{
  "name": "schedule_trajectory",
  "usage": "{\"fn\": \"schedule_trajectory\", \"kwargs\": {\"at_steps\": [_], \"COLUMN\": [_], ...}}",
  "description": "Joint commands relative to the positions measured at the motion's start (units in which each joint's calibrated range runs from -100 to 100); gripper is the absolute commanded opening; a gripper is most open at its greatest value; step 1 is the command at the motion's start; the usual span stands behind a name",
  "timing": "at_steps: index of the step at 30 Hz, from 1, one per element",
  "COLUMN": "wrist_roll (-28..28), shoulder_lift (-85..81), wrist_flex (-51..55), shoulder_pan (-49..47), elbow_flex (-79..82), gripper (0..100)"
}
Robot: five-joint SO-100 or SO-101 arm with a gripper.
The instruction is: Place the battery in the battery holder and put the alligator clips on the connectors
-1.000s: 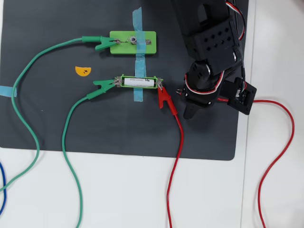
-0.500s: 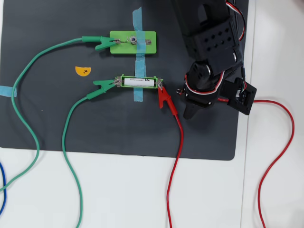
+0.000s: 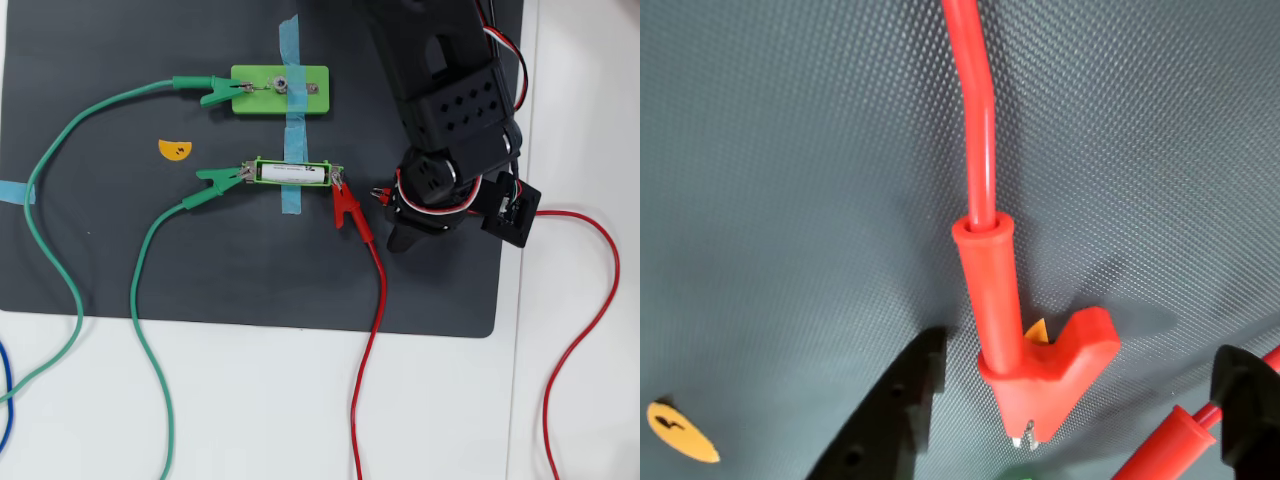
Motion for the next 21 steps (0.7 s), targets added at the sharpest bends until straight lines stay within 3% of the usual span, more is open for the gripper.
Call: {"fn": "schedule_trajectory", "kwargs": {"at_steps": [1, 6, 12, 21], "wrist_roll": [0.1, 0.1, 0.1, 0.1], "shoulder_lift": [0.8, 0.9, 0.4, 0.3], "wrist_flex": [0.7, 0.9, 0.5, 0.5], "shoulder_pan": [-0.1, -0.3, -0.5, -0.5], "elbow_flex": [-0.8, -1.0, -0.2, -0.2], "gripper": [26, 25, 5, 9]}}
